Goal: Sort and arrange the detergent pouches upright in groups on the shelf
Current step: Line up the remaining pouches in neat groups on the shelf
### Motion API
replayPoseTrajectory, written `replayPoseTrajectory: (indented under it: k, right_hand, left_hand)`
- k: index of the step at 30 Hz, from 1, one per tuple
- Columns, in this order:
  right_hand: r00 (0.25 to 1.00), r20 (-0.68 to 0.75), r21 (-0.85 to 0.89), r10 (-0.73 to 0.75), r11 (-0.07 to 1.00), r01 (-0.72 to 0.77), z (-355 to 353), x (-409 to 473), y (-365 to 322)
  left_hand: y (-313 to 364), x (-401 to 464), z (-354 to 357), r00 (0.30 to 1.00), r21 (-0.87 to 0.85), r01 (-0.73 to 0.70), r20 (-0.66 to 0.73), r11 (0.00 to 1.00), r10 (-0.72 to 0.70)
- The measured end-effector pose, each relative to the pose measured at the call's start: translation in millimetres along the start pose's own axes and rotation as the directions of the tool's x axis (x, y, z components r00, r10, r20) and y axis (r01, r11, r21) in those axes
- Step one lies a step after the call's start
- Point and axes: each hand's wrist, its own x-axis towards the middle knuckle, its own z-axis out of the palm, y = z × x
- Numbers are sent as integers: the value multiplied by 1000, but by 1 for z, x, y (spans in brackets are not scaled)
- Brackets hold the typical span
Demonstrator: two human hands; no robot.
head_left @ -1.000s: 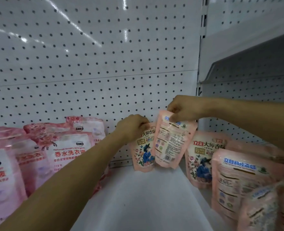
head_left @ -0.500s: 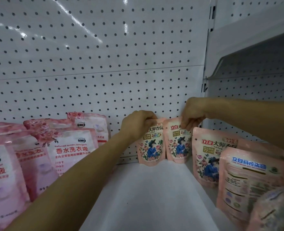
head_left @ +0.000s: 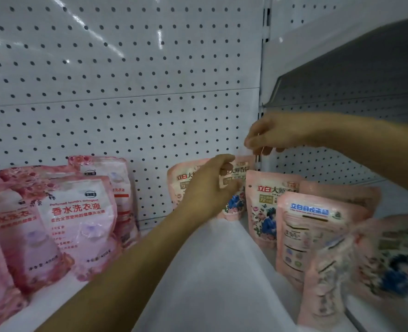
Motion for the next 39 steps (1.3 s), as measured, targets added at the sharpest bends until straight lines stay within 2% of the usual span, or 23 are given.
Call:
replayPoseTrajectory:
  k: [2, 4, 6, 8, 10, 12, 14, 16, 17, 19, 21, 24, 27, 30, 33, 36, 39]
  right_hand:
    - [997, -21, -60, -68, 996, 67, -8, -25, 6]
    - [988, -59, -58, -144, 988, 140, -13, -52, 11]
    - [979, -22, -8, -203, 979, 203, -19, -78, 14]
    - [965, 154, 45, -211, 977, 206, -24, -102, 17]
    - [921, 358, 17, -156, 987, 161, -24, -122, 27]
    - [899, 437, -77, -36, 994, 78, -18, -139, 40]
    - [935, 351, -159, 39, 987, 18, -9, -154, 57]
    - [979, 194, -187, 53, 982, -16, 0, -165, 80]
    - [993, 108, -168, 57, 985, -39, 6, -169, 92]
    - [995, -38, -50, 92, 994, -94, 19, -174, 112]
    - [980, -167, 170, 113, 982, -84, 32, -175, 125]
    - [929, -327, 475, 173, 880, 3, 43, -174, 137]
    - [927, -322, 584, 193, 811, 34, 51, -171, 147]
    - [939, -275, 737, 206, 673, 68, 60, -170, 152]
    - [938, -272, 780, 215, 620, 84, 67, -168, 149]
    - [915, -332, 755, 229, 647, 111, 72, -162, 140]
    - [900, -373, 747, 226, 649, 146, 75, -150, 127]
  left_hand:
    - [11, -2, 18, 992, -175, 103, 85, 979, -90]
    - [17, 0, 30, 971, -349, 231, 137, 908, -195]
    - [18, -1, 37, 944, -456, 328, 186, 827, -272]
    - [18, -3, 40, 934, -483, 357, 211, 799, -290]
    - [20, -9, 40, 936, -483, 351, 210, 802, -283]
    - [24, -18, 37, 933, -480, 351, 253, 804, -256]
    - [23, -28, 33, 914, -484, 343, 369, 805, -168]
    - [19, -43, 28, 851, -533, 366, 523, 763, -43]
    - [17, -50, 28, 821, -543, 389, 571, 744, -12]
    - [19, -62, 32, 795, -503, 383, 607, 775, 1]
    - [32, -70, 40, 803, -480, 343, 596, 807, 13]
    - [49, -74, 56, 876, -526, 292, 483, 799, -1]
    - [57, -70, 62, 934, -589, 297, 342, 751, -101]
    - [59, -68, 68, 952, -586, 297, 236, 754, -192]
    - [61, -70, 71, 954, -585, 300, 167, 754, -250]
    - [57, -72, 66, 949, -588, 300, 104, 751, -298]
    - [49, -77, 46, 914, -616, 343, 46, 709, -402]
